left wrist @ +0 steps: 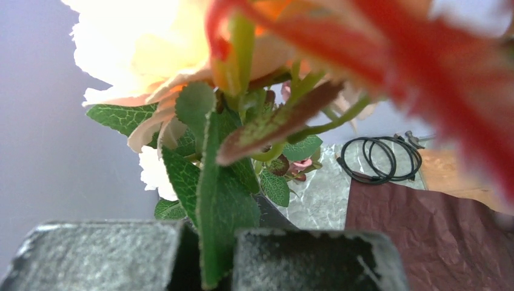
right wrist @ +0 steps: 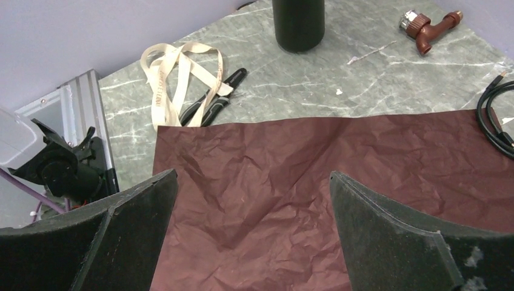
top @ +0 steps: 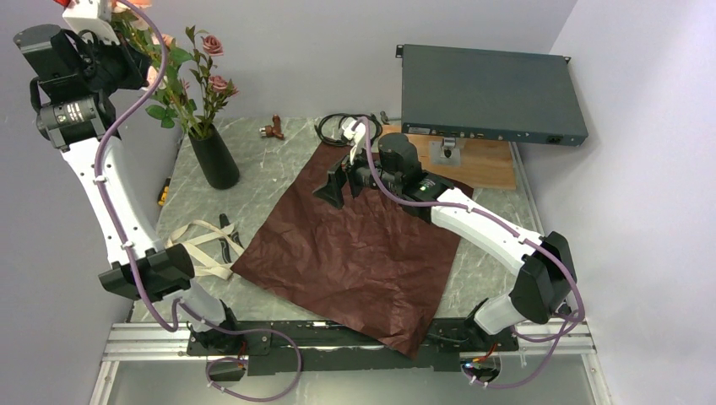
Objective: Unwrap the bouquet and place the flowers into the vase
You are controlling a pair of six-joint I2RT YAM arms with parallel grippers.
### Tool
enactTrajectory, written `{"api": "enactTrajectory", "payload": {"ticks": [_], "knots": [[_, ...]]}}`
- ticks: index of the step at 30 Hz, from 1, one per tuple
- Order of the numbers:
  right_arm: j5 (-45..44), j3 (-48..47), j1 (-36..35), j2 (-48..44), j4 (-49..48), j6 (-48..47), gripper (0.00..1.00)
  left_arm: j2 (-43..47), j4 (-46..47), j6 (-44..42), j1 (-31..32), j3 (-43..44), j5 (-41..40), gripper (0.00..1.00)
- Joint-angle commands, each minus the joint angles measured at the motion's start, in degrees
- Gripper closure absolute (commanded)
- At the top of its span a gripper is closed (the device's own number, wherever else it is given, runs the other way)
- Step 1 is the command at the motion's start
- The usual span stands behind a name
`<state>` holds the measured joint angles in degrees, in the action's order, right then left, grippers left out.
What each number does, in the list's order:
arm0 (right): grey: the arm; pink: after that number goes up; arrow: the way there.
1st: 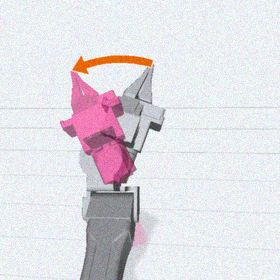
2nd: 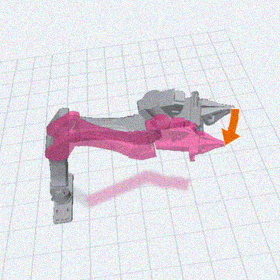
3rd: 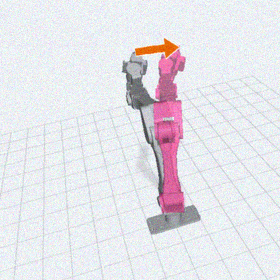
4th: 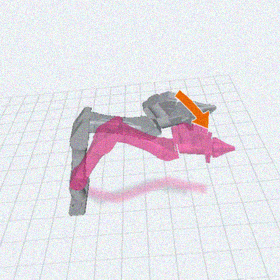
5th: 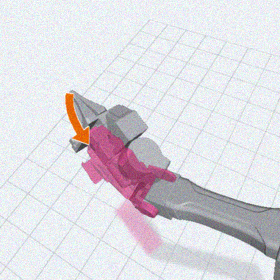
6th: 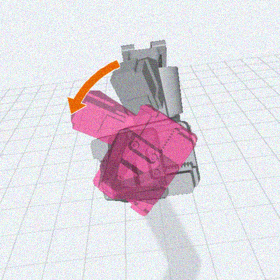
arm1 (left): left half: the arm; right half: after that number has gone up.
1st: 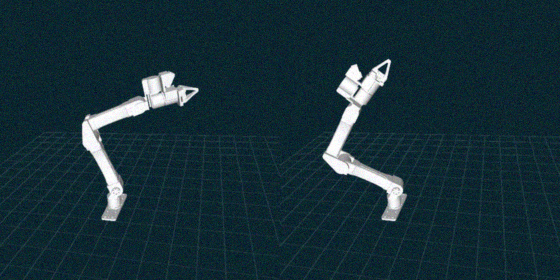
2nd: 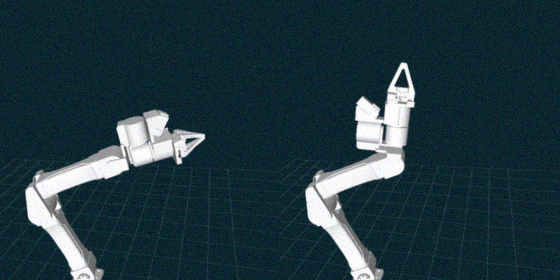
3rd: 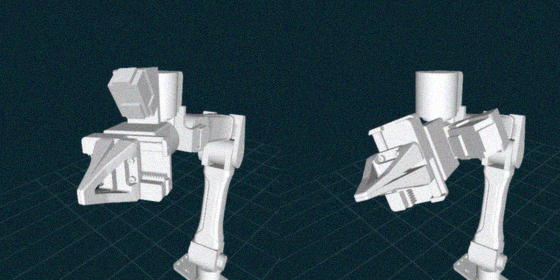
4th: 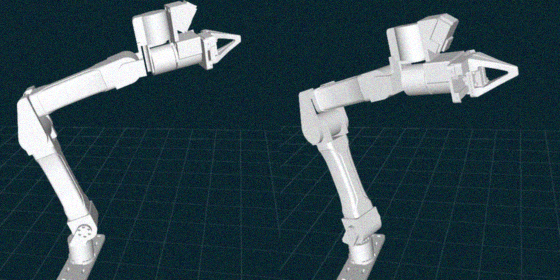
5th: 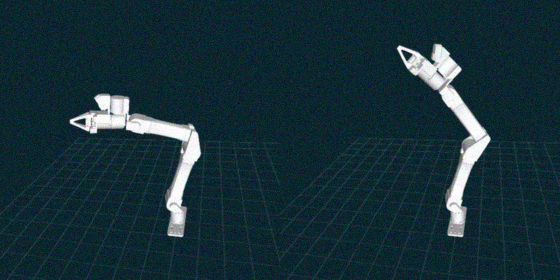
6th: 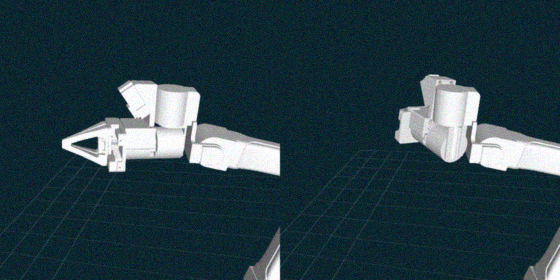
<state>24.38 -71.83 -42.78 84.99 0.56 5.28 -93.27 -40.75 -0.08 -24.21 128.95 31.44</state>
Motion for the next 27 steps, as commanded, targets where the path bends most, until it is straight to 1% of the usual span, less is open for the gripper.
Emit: {"api": "enactTrajectory", "payload": {"ticks": [1,5,12,18,21,27], "knots": [[-0.62,-2.26,-0.02,-0.84,-0.73,-1.54,0.01,-0.19,1.09,-2.46,-0.17,2.80,-2.17,1.00],[-0.67,-2.64,-0.02,-0.17,-0.73,-1.45,0.01,-1.00,1.08,-2.64,-0.22,2.44,-2.12,1.00],[-0.89,-3.39,0.06,0.70,-0.73,-1.73,0.01,-2.13,2.35,-1.31,-0.30,-1.62,0.71,1.00],[-1.42,-3.40,0.24,0.63,1.34,-2.02,0.01,-2.49,5.58,-0.28,-0.24,-7.03,2.86,1.00],[-1.53,-3.31,0.43,0.62,1.68,-2.08,0.01,-3.40,5.89,1.67,-0.25,-8.46,3.53,1.00],[-2.26,-3.38,0.81,1.05,1.58,-2.25,0.01,-4.19,6.23,1.34,-0.25,-13.15,4.68,1.00]]}}
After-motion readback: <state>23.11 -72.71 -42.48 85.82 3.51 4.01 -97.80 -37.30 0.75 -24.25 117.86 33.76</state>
